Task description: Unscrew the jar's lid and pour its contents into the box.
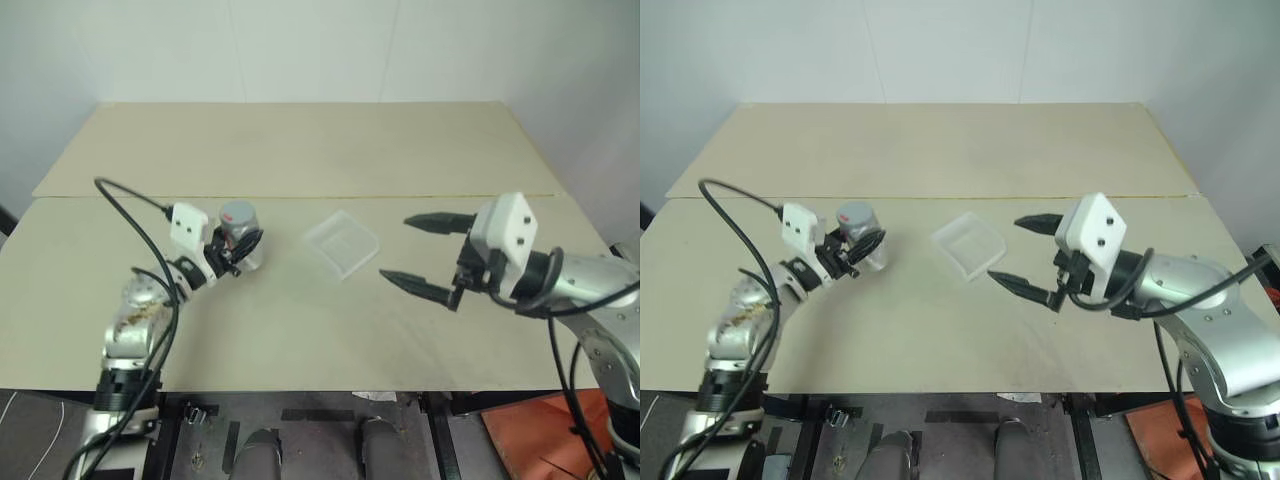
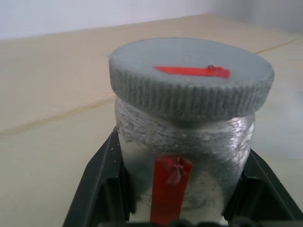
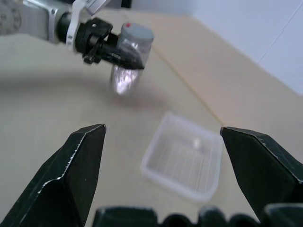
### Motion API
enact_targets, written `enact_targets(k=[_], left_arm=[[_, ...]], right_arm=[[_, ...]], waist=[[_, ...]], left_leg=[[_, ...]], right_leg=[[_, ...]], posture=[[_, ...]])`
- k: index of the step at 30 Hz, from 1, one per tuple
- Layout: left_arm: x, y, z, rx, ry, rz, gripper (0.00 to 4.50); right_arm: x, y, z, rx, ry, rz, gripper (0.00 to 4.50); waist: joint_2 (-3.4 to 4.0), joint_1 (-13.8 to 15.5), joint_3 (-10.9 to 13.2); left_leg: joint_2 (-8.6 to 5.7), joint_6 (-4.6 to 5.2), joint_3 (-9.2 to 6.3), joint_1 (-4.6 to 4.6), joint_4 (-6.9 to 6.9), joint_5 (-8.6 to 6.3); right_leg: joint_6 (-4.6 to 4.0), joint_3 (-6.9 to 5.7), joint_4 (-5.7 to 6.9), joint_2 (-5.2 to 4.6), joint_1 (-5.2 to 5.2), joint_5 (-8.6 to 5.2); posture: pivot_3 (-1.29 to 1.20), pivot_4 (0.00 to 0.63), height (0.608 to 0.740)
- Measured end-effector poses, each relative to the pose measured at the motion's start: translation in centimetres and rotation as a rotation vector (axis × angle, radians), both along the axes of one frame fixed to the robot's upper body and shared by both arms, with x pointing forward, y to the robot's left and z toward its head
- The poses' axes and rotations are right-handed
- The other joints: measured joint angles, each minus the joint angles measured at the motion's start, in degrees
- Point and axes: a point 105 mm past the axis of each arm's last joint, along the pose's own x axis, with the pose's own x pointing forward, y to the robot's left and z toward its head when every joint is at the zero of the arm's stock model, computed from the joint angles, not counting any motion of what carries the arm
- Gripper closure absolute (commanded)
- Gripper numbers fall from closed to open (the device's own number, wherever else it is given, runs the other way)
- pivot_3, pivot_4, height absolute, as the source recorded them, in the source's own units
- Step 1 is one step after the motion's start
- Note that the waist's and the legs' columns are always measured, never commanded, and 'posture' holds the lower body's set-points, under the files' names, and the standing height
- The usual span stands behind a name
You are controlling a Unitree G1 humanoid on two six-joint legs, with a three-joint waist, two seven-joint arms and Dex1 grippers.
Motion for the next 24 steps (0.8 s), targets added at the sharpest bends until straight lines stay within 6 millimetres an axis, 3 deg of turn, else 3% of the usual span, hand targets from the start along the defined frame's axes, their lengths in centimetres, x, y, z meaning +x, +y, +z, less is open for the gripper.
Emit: enact_targets(k=[4, 8, 16, 24], left_arm=[[-1.4, -2.3, 2.8, 0.04, -0.025, -0.279, 2.58], [-1.8, -4.2, 3.5, 0.073, -0.029, -0.47, 2.58], [-1.6, -6.8, 3.6, 0.087, -0.07, -0.629, 2.58], [-1.8, -7.6, 3.7, 0.078, -0.099, -0.675, 2.58]], right_arm=[[0.6, 2.8, 2.6, 0.12, 0.025, 0.095, 0.0], [1.4, 5.3, 4.0, 0.15, 0.079, 0.151, 0.0], [2.3, 8.1, 3.8, 0.112, 0.158, 0.176, 0.0], [3.6, 9.2, 3.2, 0.1, 0.174, 0.111, 0.0]], waist=[[0.02, -0.3, 0.0], [0.03, -0.4, 0.0], [0.03, -0.7, 0.0], [0.05, -1.8, 0.0]], left_leg=[[0.0, -0.02, -0.02, 0.01, -0.03, 0.01], [0.0, -0.05, -0.03, -0.03, -0.03, 0.03], [0.0, -0.06, -0.06, -0.09, -0.02, 0.04], [0.0, -0.06, -0.07, -0.07, -0.03, 0.04]], right_leg=[[-0.01, -0.01, 0.02, 0.01, -0.02, -0.01], [-0.02, -0.01, 0.02, 0.01, -0.07, -0.01], [-0.02, -0.04, 0.08, 0.01, -0.11, -0.01], [-0.02, -0.03, 0.14, 0.02, -0.18, -0.01]], posture=[[0.0, 0.15, 0.74], [0.0, 0.15, 0.74], [0.0, 0.15, 0.74], [0.0, 0.15, 0.74]])
